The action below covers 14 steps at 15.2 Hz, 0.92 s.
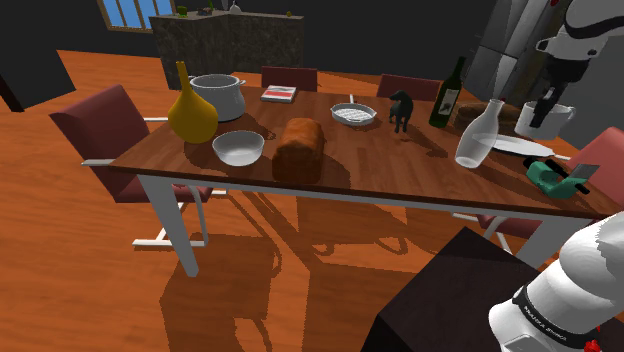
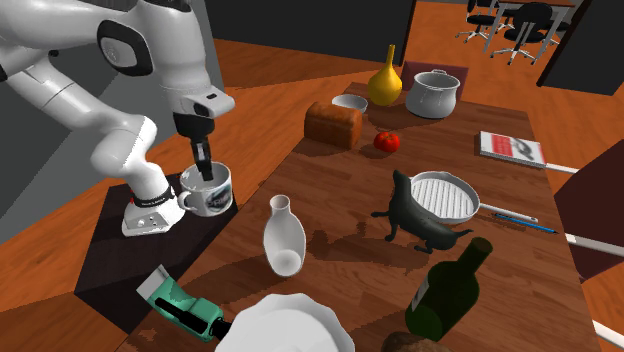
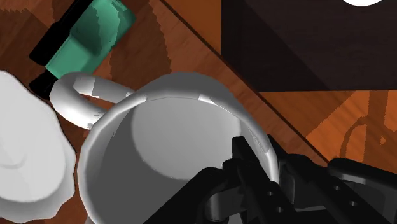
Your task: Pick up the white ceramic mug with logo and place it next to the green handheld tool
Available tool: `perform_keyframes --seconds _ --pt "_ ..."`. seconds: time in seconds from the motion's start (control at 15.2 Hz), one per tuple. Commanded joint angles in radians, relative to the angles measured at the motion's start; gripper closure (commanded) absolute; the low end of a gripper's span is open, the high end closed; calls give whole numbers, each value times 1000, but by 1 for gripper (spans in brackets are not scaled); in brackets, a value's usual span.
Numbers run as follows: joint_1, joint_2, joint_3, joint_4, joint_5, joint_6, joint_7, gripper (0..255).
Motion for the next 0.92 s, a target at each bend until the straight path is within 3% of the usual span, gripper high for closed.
perform_keyframes --seconds 0.0,0.13,0.86 --pt "-24 -37 -26 -16 -27 -12 -40 255" --pt "-48 -69 -57 -27 -57 -21 -84 255" --pt "-59 -69 -94 -169 -89 122 -64 255"
